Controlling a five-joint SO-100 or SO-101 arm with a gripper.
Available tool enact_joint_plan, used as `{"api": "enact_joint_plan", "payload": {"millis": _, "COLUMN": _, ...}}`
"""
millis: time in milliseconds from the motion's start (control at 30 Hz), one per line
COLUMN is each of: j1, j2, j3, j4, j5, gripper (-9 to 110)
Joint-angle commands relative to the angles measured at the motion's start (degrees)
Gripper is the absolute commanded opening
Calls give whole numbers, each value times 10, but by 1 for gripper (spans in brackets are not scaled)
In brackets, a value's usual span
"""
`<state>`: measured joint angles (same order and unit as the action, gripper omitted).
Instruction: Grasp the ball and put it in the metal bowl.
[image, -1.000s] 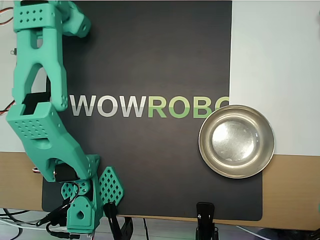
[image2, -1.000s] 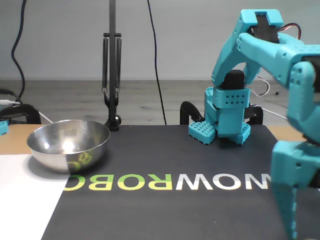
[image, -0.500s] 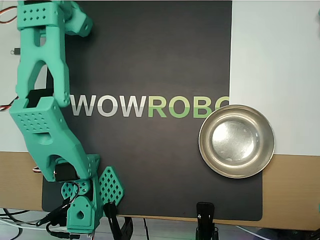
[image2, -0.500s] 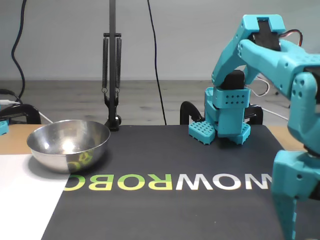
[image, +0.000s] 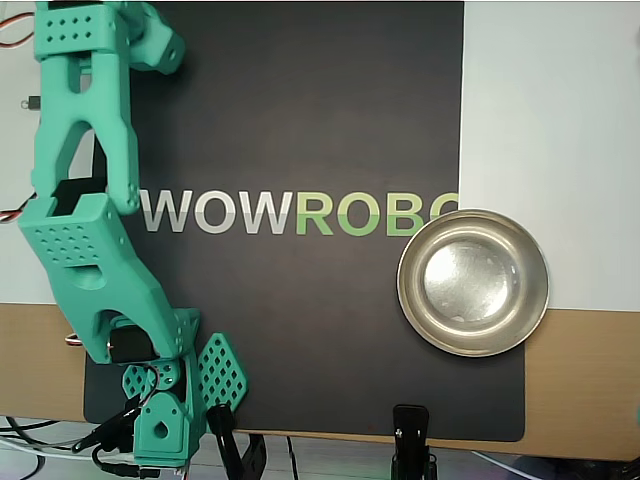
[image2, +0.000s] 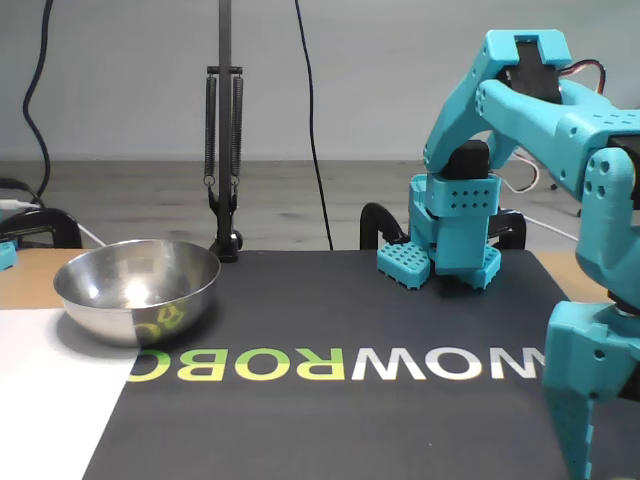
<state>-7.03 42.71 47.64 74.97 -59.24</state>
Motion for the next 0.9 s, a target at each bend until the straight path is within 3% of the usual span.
{"api": "enact_joint_plan", "payload": {"millis": 0, "j1": -1, "j2": 4, "j3": -24, "j4": -4, "j5": -3, "gripper": 49}}
{"api": "enact_joint_plan", "payload": {"millis": 867, "j1": 17, "j2": 78, "j3": -30, "j4": 41, "j5": 4, "gripper": 46}}
